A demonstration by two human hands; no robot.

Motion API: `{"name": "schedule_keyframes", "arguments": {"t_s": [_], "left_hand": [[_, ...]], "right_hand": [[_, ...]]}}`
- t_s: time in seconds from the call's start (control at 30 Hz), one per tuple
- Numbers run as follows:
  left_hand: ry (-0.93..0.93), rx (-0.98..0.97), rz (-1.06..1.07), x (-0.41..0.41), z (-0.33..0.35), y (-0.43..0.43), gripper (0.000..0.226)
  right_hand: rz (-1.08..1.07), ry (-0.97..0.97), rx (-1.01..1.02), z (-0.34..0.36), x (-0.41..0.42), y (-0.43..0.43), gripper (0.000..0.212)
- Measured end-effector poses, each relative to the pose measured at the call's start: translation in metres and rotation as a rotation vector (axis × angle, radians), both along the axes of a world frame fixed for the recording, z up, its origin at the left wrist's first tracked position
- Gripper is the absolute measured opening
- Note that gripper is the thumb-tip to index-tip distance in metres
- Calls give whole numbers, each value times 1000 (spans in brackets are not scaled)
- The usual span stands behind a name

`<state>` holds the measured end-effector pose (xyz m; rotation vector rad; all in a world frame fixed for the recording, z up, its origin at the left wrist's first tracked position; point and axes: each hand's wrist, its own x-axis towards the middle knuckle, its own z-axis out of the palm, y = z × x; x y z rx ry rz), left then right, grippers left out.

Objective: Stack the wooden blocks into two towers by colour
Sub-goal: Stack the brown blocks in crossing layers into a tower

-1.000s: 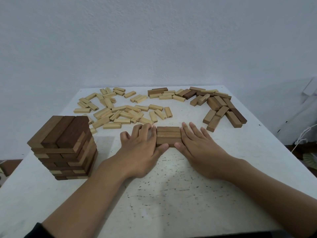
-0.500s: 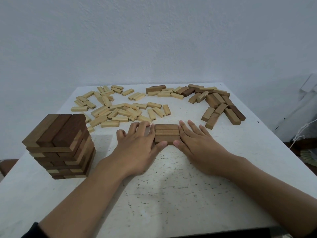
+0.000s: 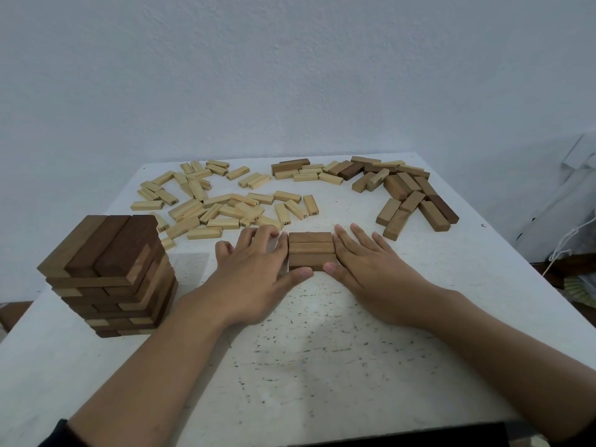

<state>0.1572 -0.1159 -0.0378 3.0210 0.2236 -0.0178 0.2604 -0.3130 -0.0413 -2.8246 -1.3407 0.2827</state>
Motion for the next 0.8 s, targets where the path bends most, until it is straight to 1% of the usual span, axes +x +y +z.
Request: {"name": "schedule_keyframes", "arguments": {"t_s": [0.1,0.13,0.23,0.3,0.4,0.47,0.57,0.8], "left_hand": [[-24,-99,11,0,6,4,84],[-44,-155,20,-1,7,5,84],[-102,-350,29,-3,11,4,92],[-138,-419,14,-3,12,2,90],[-153,-431,-16,0,12,0,86],[-115,-450,-35,1,11,1,91],[-82,-467,-33,2,10,4,93],[-105,-407,-23,1,10,5,80]], "right_hand": [[-5,79,54,6,0,-3,77],[-17,117,99,10,1,-5,81],[-82,193,292,22,3,-10,86],[-86,206,355,29,7,-14,91],[-18,184,313,34,15,-13,100],[8,178,286,36,20,-11,101],[7,186,279,35,24,-10,99],[-24,201,350,27,25,-5,88]]}}
